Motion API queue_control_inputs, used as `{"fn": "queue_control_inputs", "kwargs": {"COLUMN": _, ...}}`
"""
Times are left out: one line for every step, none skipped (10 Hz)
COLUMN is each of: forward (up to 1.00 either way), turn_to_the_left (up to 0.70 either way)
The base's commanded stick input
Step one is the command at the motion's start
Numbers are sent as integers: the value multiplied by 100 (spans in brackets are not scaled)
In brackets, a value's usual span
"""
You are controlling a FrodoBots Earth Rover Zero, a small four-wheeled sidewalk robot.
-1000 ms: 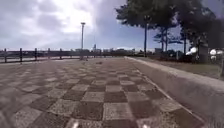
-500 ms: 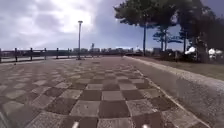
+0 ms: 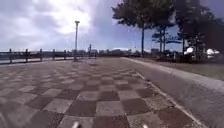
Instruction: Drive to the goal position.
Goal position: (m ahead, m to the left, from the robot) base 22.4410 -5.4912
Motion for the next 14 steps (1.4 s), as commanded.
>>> {"fn": "queue_control_inputs", "kwargs": {"forward": 70, "turn_to_the_left": 0}}
{"fn": "queue_control_inputs", "kwargs": {"forward": 70, "turn_to_the_left": 0}}
{"fn": "queue_control_inputs", "kwargs": {"forward": 70, "turn_to_the_left": 0}}
{"fn": "queue_control_inputs", "kwargs": {"forward": 70, "turn_to_the_left": 0}}
{"fn": "queue_control_inputs", "kwargs": {"forward": 70, "turn_to_the_left": 0}}
{"fn": "queue_control_inputs", "kwargs": {"forward": 70, "turn_to_the_left": 0}}
{"fn": "queue_control_inputs", "kwargs": {"forward": 70, "turn_to_the_left": 0}}
{"fn": "queue_control_inputs", "kwargs": {"forward": 70, "turn_to_the_left": 0}}
{"fn": "queue_control_inputs", "kwargs": {"forward": 70, "turn_to_the_left": 0}}
{"fn": "queue_control_inputs", "kwargs": {"forward": 70, "turn_to_the_left": 0}}
{"fn": "queue_control_inputs", "kwargs": {"forward": 70, "turn_to_the_left": 0}}
{"fn": "queue_control_inputs", "kwargs": {"forward": 70, "turn_to_the_left": 0}}
{"fn": "queue_control_inputs", "kwargs": {"forward": 70, "turn_to_the_left": 0}}
{"fn": "queue_control_inputs", "kwargs": {"forward": 70, "turn_to_the_left": 0}}
